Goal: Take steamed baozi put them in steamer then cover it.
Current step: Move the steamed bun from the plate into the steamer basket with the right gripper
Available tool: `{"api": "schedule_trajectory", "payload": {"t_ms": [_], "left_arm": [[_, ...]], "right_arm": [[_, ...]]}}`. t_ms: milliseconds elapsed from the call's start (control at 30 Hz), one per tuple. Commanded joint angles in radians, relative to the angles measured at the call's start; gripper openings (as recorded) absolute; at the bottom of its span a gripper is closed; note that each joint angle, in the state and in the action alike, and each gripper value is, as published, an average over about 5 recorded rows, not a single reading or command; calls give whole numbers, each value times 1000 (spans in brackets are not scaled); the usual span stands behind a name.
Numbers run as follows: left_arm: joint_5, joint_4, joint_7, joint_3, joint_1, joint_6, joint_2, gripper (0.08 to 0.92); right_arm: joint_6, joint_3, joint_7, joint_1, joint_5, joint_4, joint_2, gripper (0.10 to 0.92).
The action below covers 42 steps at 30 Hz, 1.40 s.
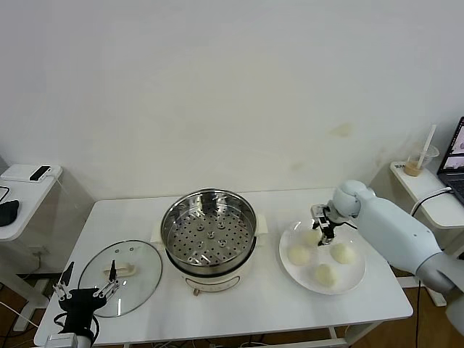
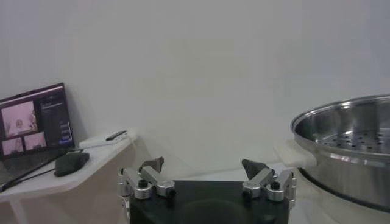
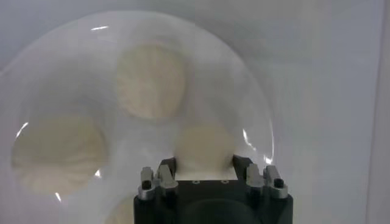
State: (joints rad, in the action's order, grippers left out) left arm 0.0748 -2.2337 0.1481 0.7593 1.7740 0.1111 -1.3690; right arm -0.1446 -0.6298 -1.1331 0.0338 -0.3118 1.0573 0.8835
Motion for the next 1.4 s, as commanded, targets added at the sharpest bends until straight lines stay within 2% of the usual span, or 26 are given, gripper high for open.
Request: {"api": "schedule_trajectory", "payload": {"t_ms": [33,233,400,667,933,1067,1400], "left_arm": [[10,3,1,-1,-2,2,1,823],[27,14,2,-8,-12,7,7,823],[30,17,1,-10,-17,7,9,823],[44,15,1,7,-19,8,22,823],[47,11,1,15,-22,11,28,823],[46,1,2,19,-24,13,27,823],[48,-21,1,45,-8,13,19,823]], "right_arm": [[3,-31,-7,-66,58,58,-37,594],[-9,-131,-18,-258,185,125,-52,601],[-20,-213,-20,-415,274,134,-9,602],[-31,-330,19,-602,372,138,173,602],[30,-421,97,-616,482,151,346,602],[92,-472,117,-602,470,138,405,597],[361,-554,170,-547,290,-4,517,602]]}}
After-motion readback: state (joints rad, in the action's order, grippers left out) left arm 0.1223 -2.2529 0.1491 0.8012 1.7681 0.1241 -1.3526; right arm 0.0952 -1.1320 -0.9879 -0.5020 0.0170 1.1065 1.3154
